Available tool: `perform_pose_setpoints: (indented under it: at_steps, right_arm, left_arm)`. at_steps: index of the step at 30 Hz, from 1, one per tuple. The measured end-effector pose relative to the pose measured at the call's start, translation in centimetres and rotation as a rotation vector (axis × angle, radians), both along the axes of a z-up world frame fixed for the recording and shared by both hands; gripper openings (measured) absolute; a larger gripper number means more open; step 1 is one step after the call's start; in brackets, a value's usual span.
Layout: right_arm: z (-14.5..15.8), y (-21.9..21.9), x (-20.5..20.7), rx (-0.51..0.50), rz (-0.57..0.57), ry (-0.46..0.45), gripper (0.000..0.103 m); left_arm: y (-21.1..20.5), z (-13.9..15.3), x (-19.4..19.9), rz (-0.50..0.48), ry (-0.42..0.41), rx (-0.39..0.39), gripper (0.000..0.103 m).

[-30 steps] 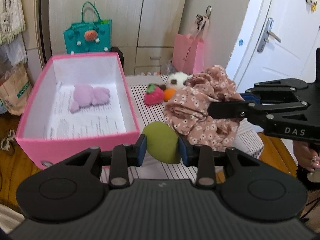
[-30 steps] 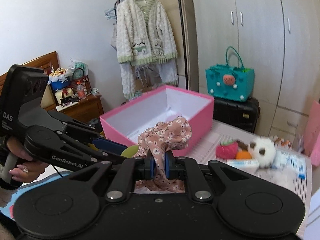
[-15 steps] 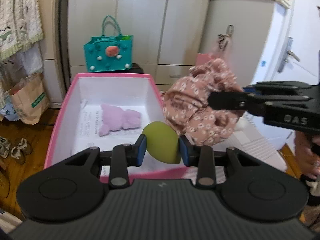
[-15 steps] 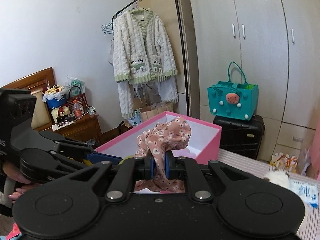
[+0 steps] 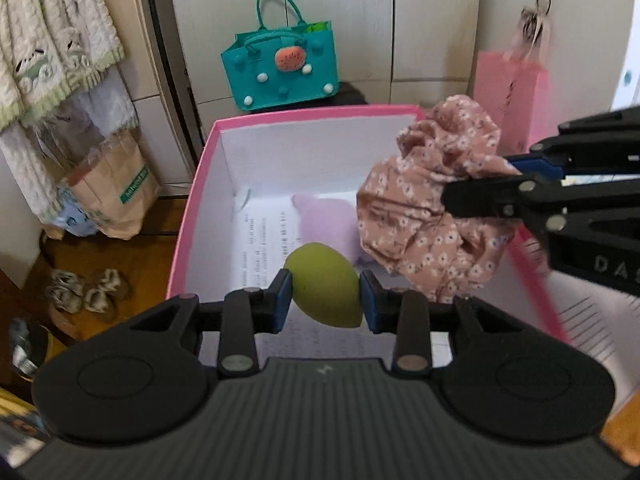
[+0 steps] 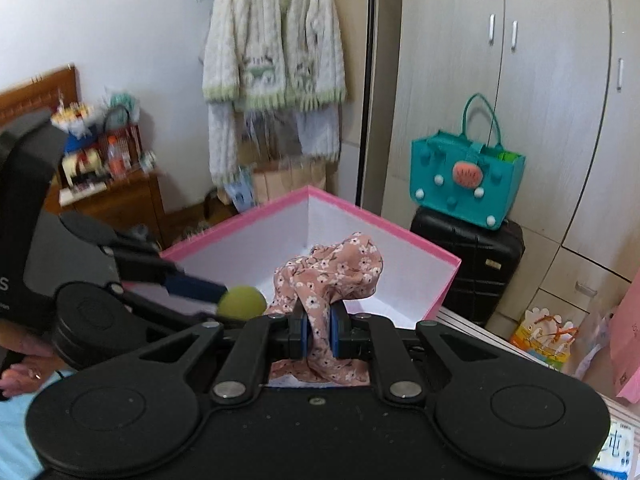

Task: Organize soft objects
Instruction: 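Carry the green sponge and floral scrunchie in both grippers over the pink box, then open the left gripper releasing the sponge while the right gripper releases the scrunchie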

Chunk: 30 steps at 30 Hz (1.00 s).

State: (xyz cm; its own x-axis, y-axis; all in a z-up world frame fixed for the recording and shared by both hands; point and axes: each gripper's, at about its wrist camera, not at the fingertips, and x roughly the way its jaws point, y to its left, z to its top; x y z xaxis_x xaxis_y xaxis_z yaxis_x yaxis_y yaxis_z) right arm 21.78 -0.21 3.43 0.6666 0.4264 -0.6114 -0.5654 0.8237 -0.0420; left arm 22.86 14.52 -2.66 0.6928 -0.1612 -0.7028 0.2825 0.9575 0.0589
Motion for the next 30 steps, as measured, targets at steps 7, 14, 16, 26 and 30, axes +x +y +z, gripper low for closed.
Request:
perform_pose_setpoints:
  at_steps: [7,14,16,26,30]
  right_arm:
    - [-1.9,1.6,2.7,-0.073,0.116,0.089,0.015]
    - [-3.2,2.7,4.6,-0.1,0.145,0.141,0.018]
    - [-3.4,2.6,4.5,-0.1,0.137,0.14,0.019]
    - [-1.0,-2.0,1.9,0.082,0.084,0.091,0.051]
    - [0.7,-3.7,0.1,0.15,0.079,0.087,0.051]
  left_arm:
    - [0.5,-0.3,2.4,-0.008,0.065,0.033,0.036]
    - [0.3,-0.7,4.5,0.03,0.106,0.063,0.039]
    - [0.2,-0.8,4.4,0.041,0.092,0.071,0.039]
    - [0.1,0.8,2.0,0.051,0.05,0.028,0.055]
    - [-0.5,2.1,0.3,0.024,0.037,0.029,0.059]
